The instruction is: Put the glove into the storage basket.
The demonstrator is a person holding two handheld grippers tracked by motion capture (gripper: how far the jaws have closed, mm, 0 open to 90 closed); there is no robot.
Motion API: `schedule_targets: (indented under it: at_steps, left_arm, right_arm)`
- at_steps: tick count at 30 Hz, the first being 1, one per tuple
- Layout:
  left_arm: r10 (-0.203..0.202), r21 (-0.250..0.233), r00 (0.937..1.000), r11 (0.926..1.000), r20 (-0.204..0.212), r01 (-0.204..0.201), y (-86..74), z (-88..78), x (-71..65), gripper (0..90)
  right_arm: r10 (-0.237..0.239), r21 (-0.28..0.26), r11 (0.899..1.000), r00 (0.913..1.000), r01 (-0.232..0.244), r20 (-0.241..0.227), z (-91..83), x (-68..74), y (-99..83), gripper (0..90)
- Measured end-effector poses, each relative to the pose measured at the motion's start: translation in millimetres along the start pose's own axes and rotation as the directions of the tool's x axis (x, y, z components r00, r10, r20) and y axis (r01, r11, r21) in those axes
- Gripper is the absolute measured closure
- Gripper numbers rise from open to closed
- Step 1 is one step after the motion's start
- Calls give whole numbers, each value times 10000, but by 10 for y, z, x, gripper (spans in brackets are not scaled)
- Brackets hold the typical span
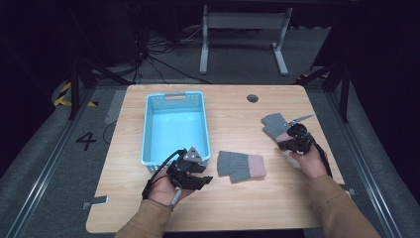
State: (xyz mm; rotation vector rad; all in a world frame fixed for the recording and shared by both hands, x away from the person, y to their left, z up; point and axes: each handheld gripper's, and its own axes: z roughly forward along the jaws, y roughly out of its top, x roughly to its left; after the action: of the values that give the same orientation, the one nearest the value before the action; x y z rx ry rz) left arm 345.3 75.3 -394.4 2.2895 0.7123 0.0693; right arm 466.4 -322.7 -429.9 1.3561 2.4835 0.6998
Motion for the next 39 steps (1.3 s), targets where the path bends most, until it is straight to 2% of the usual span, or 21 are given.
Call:
schedule_targets:
  at_steps: [14,18,21,25,30,33,39]
  left_arm:
    - [10,36,10000,10000,7,-10,2,5,4,558]
    - [22,39,10000,10000,10,-22,2,5,2,558]
    - [0,7,10000,10000,-38,0,-5,18,2,558]
    - [21,75,10000,10000,-30,-20,-14,8,2,557]
    - [-110,89,9999,9999,-108,111,-54,-11,21,556]
    - [-188,96,9997,9998,-158,190,-82,-20,20,555]
    - [-276,49,9994,9996,-218,277,-111,-48,18,554]
  right_arm:
    - [558,8,9984,9977,-559,384,-100,-237,-136,899]
    - [502,-64,9987,9983,-501,295,-138,-234,-133,898]
    - [392,-375,9986,9990,-384,218,-202,-213,-60,894]
    - [422,-672,9970,9984,-396,377,-231,-253,83,728]
    - [155,-751,9971,9980,-110,606,-182,-320,290,569]
    - [-14,-811,9967,9974,72,714,-139,-352,373,531]
    - [-169,-510,9985,9955,217,929,7,-417,503,495]
